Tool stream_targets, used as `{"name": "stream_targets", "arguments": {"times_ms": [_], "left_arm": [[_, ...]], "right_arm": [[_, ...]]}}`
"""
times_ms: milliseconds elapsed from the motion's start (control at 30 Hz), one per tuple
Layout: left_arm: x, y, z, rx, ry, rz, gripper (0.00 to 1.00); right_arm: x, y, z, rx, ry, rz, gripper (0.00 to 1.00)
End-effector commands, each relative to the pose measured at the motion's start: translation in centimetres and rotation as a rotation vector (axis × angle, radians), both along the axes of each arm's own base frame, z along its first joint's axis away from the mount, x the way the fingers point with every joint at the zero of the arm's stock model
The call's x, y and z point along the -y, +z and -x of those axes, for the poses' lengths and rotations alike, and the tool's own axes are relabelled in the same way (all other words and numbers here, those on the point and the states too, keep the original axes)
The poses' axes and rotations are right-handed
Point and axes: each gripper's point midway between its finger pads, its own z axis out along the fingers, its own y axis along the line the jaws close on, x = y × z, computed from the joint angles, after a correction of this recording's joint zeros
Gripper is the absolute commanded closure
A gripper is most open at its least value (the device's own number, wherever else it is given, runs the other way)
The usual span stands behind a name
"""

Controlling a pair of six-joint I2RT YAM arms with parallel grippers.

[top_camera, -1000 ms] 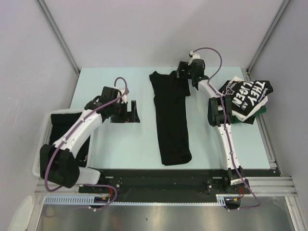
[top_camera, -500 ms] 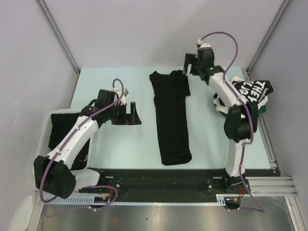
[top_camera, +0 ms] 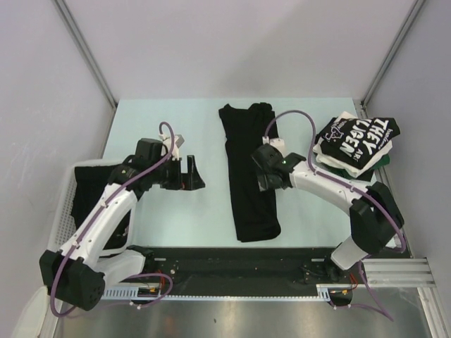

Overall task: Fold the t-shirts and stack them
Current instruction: Grab the bottom of the folded rectangular tshirt with both arms

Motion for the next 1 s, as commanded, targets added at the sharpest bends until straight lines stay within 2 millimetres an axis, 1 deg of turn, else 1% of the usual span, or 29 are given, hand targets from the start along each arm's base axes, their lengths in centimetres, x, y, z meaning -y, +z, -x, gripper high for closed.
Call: {"name": "stream_targets", "arguments": {"times_ms": [0,67,100,133,200,267,333,500,567,633,767,833,867,900,967], "left_arm": [[0.1,-0.2,1.6,-0.006,-0.009,0.002,0.0],[0.2,-0.3,2.2,-0.008,-0.021,-0.003,0.0],[0.2,-0.4,2.3,-0.008,-0.022,-0.012,0.01],[0.1,-0.6,2.6,-0.016,-0.023,-0.017,0.0],[0.1,-0.5,2.9,-0.011,-0.027,-0.024,0.0],[0.0,-0.5,3.1,-0.013,-0.029,-0.029,0.0],[0.0,-0.5,3.3,-0.013,-0.031,-0.031,0.0],[0.2,-0.5,3.4,-0.018,-0.035,-0.031,0.01],[0.3,-0.3,3.3,-0.017,-0.037,-0.026,0.01],[0.4,-0.3,3.1,-0.022,-0.036,-0.028,0.01],[0.6,0.2,2.8,-0.017,-0.039,-0.024,0.01],[0.6,0.1,2.6,-0.02,-0.038,-0.027,0.01],[0.7,0.3,2.5,-0.015,-0.039,-0.024,0.01],[0.7,0.3,2.5,-0.012,-0.039,-0.022,0.01],[0.8,0.2,2.4,-0.019,-0.038,-0.022,0.01]], "right_arm": [[-0.5,0.1,3.3,-0.029,-0.097,-0.184,0.0],[-0.9,-0.4,3.7,-0.037,-0.105,-0.233,0.0],[-1.1,-1.2,4.4,-0.064,-0.098,-0.252,0.0],[-1.5,-1.4,4.4,-0.061,-0.102,-0.284,0.01],[-2.0,-1.9,5.0,-0.08,-0.118,-0.328,0.02],[-2.1,-2.7,5.7,-0.091,-0.137,-0.354,0.03],[-1.9,-3.3,6.5,-0.1,-0.147,-0.369,0.03],[-1.1,-4.5,7.6,-0.116,-0.174,-0.381,0.03],[-1.0,-5.1,8.0,-0.133,-0.175,-0.391,0.06],[-1.1,-5.4,8.3,-0.143,-0.179,-0.408,0.1],[-1.3,-5.6,9.2,-0.186,-0.187,-0.433,0.13],[-0.9,-5.8,10.0,-0.207,-0.199,-0.43,0.14],[-1.0,-5.4,10.2,-0.206,-0.194,-0.444,0.15],[-0.6,-5.7,10.7,-0.216,-0.202,-0.438,0.15],[-0.5,-5.7,11.3,-0.23,-0.206,-0.452,0.16]]}}
